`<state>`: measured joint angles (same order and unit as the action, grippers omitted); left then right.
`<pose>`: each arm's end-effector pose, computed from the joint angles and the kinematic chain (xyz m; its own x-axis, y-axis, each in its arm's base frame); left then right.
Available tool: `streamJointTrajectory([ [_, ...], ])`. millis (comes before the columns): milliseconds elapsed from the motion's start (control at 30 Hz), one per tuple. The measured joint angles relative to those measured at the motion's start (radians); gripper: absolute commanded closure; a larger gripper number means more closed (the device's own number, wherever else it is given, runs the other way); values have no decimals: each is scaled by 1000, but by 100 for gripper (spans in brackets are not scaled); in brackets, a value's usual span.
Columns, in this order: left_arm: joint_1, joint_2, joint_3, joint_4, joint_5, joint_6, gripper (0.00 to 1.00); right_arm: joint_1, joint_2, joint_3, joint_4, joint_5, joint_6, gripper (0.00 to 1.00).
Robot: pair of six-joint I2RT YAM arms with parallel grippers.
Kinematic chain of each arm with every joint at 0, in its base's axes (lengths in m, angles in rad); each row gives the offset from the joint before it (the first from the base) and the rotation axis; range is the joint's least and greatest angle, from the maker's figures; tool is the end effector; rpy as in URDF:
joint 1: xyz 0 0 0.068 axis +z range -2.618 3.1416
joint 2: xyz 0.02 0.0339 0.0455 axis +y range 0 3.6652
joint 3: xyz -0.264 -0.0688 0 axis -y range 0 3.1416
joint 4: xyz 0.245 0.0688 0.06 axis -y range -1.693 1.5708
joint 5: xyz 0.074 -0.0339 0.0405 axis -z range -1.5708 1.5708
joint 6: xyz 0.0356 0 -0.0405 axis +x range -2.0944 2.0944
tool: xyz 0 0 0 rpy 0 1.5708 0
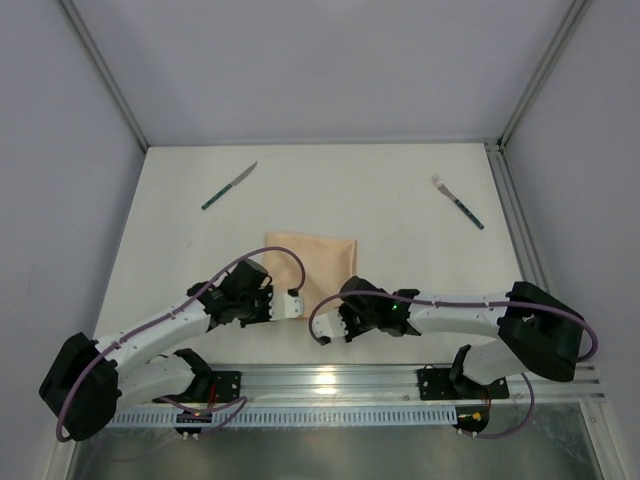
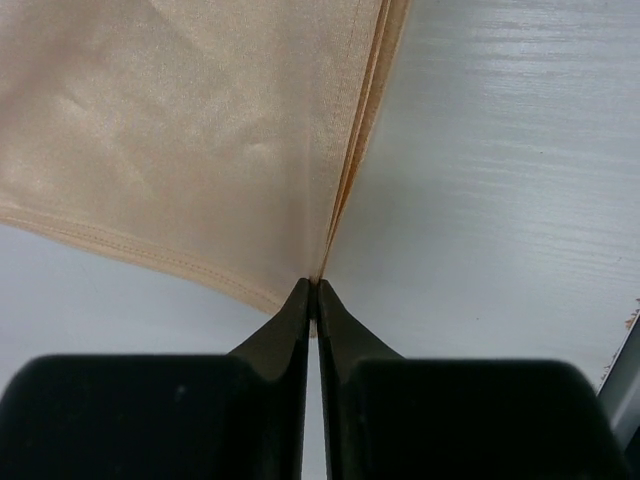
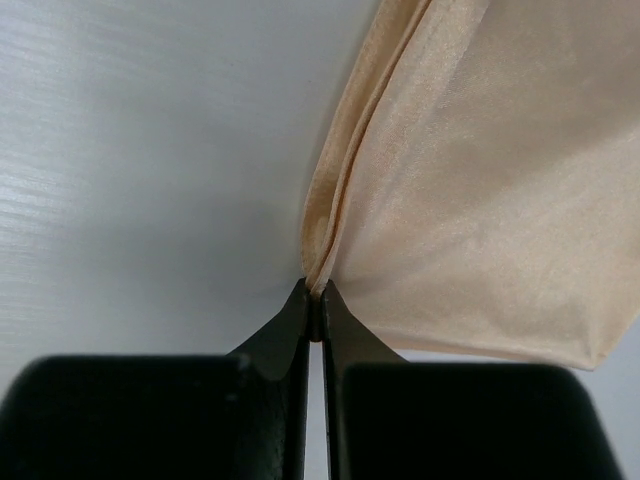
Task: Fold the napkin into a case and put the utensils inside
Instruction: Pick up the lower triangle-folded napkin from the center of the board.
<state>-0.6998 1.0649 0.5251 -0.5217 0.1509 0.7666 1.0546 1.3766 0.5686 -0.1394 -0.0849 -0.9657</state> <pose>0.1391 -0.1241 0.1746 -0.0005 0.8969 -0.4422 0.9623 0.1206 0.2437 0.1186 0.2151 0.1480 0.5048 -0.7707 -0.3887 -0.8364 -0.3255 -0.4410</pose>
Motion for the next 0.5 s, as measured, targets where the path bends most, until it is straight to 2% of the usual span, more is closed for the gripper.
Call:
streamJointTrajectory([
  [33,0,0,0,-3,0,2,79,0,9,13,-11,-2,19,96],
  [100,2,-2,0,-11,3,3,66,0,21,31,-27,-10,51,96],
  [133,2,-6,0,-21,9,3,55,0,24,35,-31,-18,71,96],
  [233,2,-45,14,-75,34,2,48,-4,24,45,-46,-47,115,96],
  [500,2,-218,33,-130,98,0,47,-103,-1,80,-111,-203,208,96],
])
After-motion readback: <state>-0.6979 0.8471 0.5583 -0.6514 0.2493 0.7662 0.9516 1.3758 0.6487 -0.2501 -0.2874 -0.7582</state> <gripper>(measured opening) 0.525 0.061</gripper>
